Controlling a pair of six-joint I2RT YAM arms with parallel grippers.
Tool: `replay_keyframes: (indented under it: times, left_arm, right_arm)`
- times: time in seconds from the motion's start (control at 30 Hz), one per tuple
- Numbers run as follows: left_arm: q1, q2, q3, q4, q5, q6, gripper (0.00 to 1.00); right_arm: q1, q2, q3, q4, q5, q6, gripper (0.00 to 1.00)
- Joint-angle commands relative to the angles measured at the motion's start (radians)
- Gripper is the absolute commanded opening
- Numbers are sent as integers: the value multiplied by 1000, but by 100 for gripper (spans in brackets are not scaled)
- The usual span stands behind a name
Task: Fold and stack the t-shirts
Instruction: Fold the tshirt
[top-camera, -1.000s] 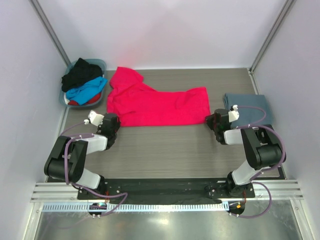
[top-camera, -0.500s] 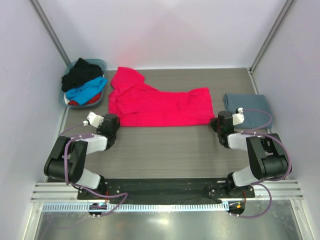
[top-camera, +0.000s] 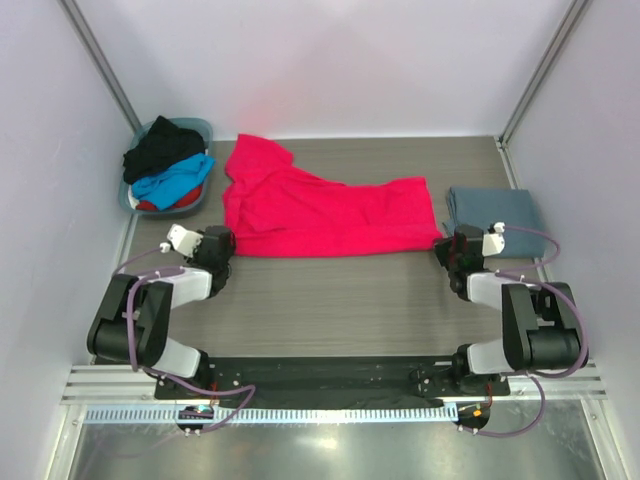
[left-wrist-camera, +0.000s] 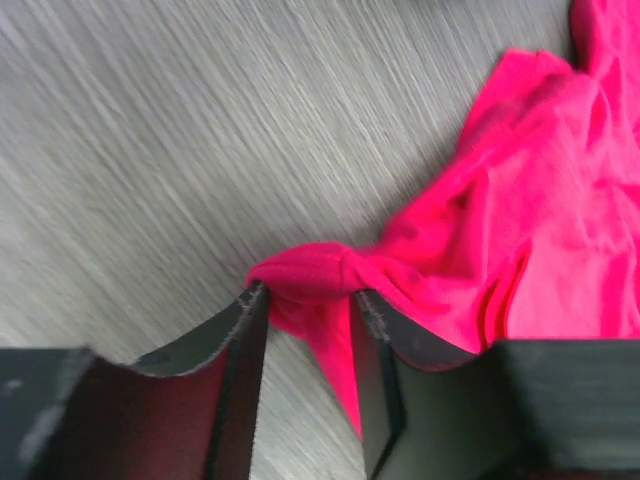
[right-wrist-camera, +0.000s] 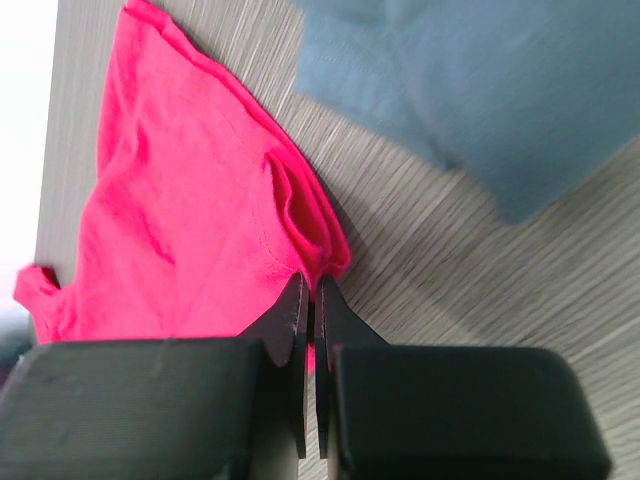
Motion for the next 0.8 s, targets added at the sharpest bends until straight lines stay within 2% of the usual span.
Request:
replay_keyframes:
  times: [0.0, 0.1, 0.27, 0.37, 0.5, 0.53, 0.63, 0.7, 0.77]
  left_arm:
    - [14, -63, 1, -25, -105, 44, 38]
    - [14, -123, -10, -32, -137, 71, 37]
    - [12, -170, -21, -31, -141, 104, 48]
    - [12, -183, 5, -92, -122, 99, 53]
    - [12, -279, 31, -196, -14, 114, 56]
    - [11, -310, 36, -218, 76, 148, 57]
    - [-33, -416, -23, -209, 135, 104, 60]
    - [-58, -459, -60, -168, 143, 90, 70]
    - [-72, -456, -71, -128, 171, 79, 73]
  right_arm:
    - [-55, -51, -8, -1, 1, 13, 1]
    - [-64, -67, -16, -2, 1, 10, 1]
    - [-66, -63, -14, -5, -13, 6, 1]
    - [-66, -45, -8, 2, -28, 0, 1]
    - [-66, -32, -7, 18, -42, 1, 1]
    - [-64, -29, -2, 19, -50, 3, 1]
    - [-64, -20, 3, 21, -59, 1, 1]
    - [-64, -20, 3, 22, -62, 0, 1]
    - [-64, -20, 6, 19, -61, 0, 1]
